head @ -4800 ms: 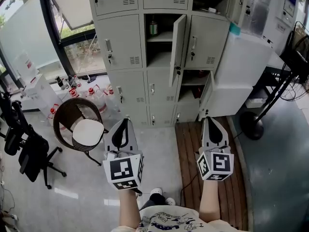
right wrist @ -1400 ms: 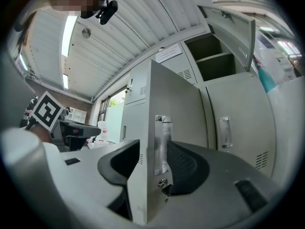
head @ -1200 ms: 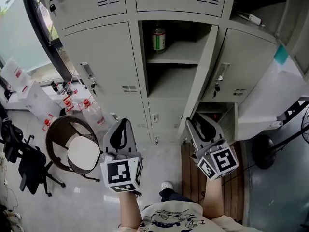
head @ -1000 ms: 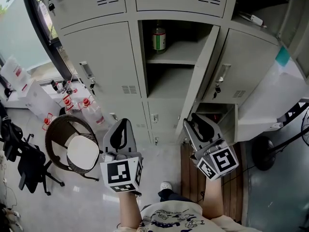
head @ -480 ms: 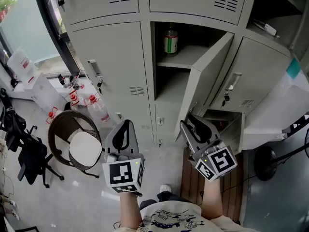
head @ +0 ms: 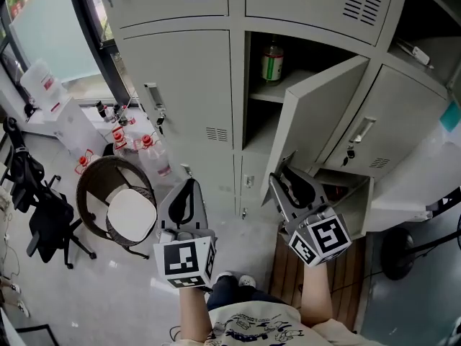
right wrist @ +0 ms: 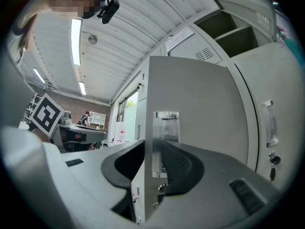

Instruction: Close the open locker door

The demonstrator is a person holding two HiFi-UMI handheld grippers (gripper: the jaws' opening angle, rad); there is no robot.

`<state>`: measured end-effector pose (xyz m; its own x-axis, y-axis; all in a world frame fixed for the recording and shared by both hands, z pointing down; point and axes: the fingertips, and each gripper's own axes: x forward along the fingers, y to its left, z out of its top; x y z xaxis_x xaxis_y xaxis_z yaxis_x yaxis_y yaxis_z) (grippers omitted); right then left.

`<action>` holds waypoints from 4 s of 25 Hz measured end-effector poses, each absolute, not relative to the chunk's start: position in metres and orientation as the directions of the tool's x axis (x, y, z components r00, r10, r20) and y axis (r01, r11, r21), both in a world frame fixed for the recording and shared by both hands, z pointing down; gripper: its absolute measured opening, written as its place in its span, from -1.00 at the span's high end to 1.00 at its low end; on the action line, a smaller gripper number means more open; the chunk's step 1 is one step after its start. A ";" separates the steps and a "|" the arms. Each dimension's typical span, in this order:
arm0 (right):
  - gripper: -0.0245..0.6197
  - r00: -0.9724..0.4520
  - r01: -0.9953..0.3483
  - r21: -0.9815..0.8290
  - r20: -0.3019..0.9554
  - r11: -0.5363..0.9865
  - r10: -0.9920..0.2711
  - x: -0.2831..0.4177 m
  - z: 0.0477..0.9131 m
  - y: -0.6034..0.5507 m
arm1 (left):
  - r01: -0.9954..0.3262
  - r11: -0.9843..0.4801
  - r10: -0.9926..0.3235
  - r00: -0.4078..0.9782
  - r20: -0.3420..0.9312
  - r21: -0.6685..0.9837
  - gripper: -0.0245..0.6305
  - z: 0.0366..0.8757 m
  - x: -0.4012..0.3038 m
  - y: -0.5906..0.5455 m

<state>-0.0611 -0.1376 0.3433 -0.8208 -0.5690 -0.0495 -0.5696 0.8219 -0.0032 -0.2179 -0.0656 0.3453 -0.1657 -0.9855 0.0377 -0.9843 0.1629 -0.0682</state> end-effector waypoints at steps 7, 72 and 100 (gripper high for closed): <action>0.60 -0.817 -0.575 -0.002 -0.047 0.818 -0.574 -0.078 0.343 -0.148 | -0.982 0.177 -0.983 -0.180 0.043 -0.061 0.91 0.348 -0.232 -0.069; 0.83 -0.684 -0.729 -0.006 -0.026 0.684 -0.729 -0.168 0.344 -0.307 | -0.999 0.024 -1.000 -0.023 -0.006 -0.049 0.92 0.337 -0.317 -0.237; 0.66 -0.659 -0.750 0.004 -0.095 0.662 -0.746 -0.152 0.328 -0.286 | -0.999 -0.031 -0.999 0.032 -0.024 -0.045 0.92 0.331 -0.296 -0.241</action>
<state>-0.1523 -0.2858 0.3278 -0.6590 -0.7461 -0.0950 -0.7497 0.6617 0.0043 -0.2958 -0.2409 0.3312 0.0318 -0.9992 -0.0240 -0.9985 -0.0307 -0.0450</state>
